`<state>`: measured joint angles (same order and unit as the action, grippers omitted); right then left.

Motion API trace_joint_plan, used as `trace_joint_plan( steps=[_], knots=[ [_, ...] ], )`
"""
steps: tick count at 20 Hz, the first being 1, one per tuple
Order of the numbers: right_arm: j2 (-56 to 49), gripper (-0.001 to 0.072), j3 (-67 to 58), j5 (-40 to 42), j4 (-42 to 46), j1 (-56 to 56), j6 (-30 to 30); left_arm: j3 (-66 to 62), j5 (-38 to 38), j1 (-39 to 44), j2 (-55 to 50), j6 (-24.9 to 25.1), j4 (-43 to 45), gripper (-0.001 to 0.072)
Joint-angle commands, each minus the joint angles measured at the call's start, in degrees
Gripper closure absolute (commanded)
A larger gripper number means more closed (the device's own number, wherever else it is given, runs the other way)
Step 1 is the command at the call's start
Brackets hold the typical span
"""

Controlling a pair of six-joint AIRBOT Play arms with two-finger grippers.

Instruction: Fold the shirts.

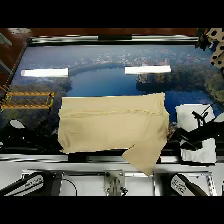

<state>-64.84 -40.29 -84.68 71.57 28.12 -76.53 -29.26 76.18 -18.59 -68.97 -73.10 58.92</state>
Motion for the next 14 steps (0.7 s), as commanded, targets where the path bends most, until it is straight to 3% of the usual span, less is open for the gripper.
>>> trace_joint_plan(
  steps=[1,6,7,10,11,12,13,14],
  knots=[
    [3.1,0.0102,9.6,6.4,-8.4,0.0,4.3,0.0,0.3,0.2,0.1,0.2,-0.1,0.0672],
    [4.0,0.0107,15.5,10.6,-8.5,-1.2,5.4,0.0,0.5,0.2,0.1,0.2,-0.1,0.0672],
    [4.0,0.0153,16.0,11.8,-8.6,-2.8,5.4,0.0,0.5,0.2,0.1,0.2,-0.1,0.0672],
    [4.0,0.0169,16.8,16.9,-7.8,-8.9,2.8,0.0,1.2,0.2,0.1,-0.2,-0.5,0.0672],
    [4.0,0.0259,16.8,18.9,-7.5,-9.8,1.0,0.0,1.5,0.2,0.1,-0.2,-0.5,0.0672],
    [4.0,0.0465,16.8,20.6,-7.2,-10.1,-1.1,-0.1,1.5,0.1,0.1,-0.1,-0.5,0.0672],
    [4.0,0.0582,16.8,20.9,-7.5,-10.1,-2.0,-0.4,1.3,0.1,0.1,0.3,-0.5,0.0672],
    [4.0,0.0647,16.2,19.9,-7.9,-10.1,-1.0,-1.1,1.3,0.1,0.2,0.7,-0.5,0.0672]
  ],
)
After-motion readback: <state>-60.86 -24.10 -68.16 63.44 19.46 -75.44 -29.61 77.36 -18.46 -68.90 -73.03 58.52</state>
